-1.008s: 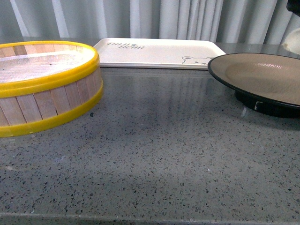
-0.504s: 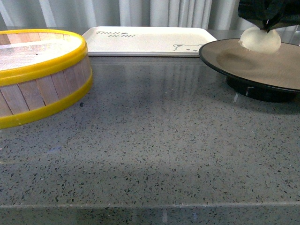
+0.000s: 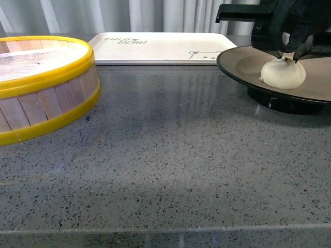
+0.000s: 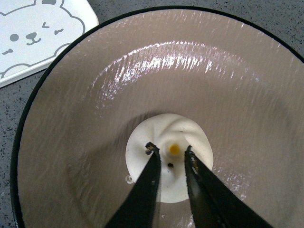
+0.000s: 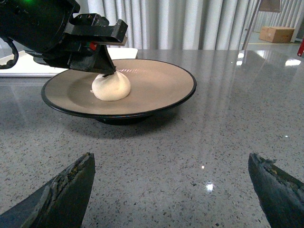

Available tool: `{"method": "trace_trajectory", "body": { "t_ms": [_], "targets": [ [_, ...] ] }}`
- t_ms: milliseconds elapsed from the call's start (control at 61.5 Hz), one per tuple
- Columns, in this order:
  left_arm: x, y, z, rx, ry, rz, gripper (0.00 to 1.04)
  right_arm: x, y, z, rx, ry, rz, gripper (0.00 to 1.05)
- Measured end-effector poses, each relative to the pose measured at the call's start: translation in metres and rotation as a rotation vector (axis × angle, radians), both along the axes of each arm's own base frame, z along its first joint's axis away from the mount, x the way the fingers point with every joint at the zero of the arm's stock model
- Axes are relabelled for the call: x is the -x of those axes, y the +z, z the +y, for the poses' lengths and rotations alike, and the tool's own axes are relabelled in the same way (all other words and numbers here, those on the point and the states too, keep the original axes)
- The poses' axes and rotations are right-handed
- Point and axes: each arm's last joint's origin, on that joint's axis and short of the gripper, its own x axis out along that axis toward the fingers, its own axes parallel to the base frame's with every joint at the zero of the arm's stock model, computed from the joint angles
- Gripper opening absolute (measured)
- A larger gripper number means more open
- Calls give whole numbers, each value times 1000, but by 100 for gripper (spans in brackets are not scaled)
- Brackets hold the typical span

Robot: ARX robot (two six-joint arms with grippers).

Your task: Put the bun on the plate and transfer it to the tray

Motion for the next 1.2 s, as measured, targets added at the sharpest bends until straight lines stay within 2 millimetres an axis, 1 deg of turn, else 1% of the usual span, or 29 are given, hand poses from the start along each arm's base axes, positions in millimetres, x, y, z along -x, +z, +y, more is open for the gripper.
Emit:
{"method": "trace_trajectory", "body": {
  "t_ms": [16,49,163,228,276,325,455,472,520,618,650,683,699,715,748,764,780,813,829,911,927,959,1008,1024,1122,1138,1171,1187,1203],
  "targets": [
    [0,0,0,0,0,0,28,0,0,0,0,0,0,96],
    [0,0,0,0,0,0,36,0,0,0,0,0,0,96],
    [0,-1,0,-1,0,1,50,0,0,0,0,0,0,96],
    [0,0,0,1,-1,-1,61,0,0,0,0,0,0,96],
    [0,0,0,4,-2,-1,66,0,0,0,0,0,0,96],
    [1,2,0,10,-3,-1,75,0,0,0,0,0,0,96],
    [3,8,2,37,-7,-10,92,0,0,0,0,0,0,96],
    [3,10,3,42,-7,-17,96,0,0,0,0,0,0,96],
    [5,15,6,49,-7,-32,100,0,0,0,0,0,0,96],
    [11,33,18,77,-11,-83,98,0,0,0,0,0,0,96],
    [16,46,28,91,-13,-122,98,0,0,0,0,0,0,96],
    [24,64,44,111,-15,-167,98,0,0,0,0,0,0,96],
    [25,67,48,115,-13,-177,98,0,0,0,0,0,0,96],
    [29,75,56,124,-12,-200,98,0,0,0,0,0,0,96],
    [33,82,65,130,-8,-222,98,0,0,0,0,0,0,96],
    [37,89,74,135,-5,-246,98,0,0,0,0,0,0,96],
    [40,93,78,137,-3,-257,98,0,0,0,0,0,0,96],
    [49,105,98,150,10,-297,98,0,0,0,0,0,0,96],
    [51,107,103,150,14,-305,98,0,0,0,0,0,0,96],
    [69,121,145,150,54,-364,98,0,0,0,0,0,0,96],
    [71,122,150,148,59,-369,98,0,0,0,0,0,0,96],
    [79,123,171,142,84,-386,98,0,0,0,0,0,0,96],
    [86,122,192,129,105,-396,98,0,0,0,0,0,0,96],
    [89,121,201,124,114,-397,98,0,0,0,0,0,0,96],
    [103,111,246,94,166,-405,98,0,0,0,0,0,0,96],
    [104,110,251,91,173,-405,98,0,0,0,0,0,0,96],
    [110,105,269,78,203,-401,98,0,0,0,0,0,0,96],
    [111,103,274,75,215,-401,98,0,0,0,0,0,0,96],
    [115,101,283,69,229,-399,98,0,0,0,0,0,0,96]
  ]
}}
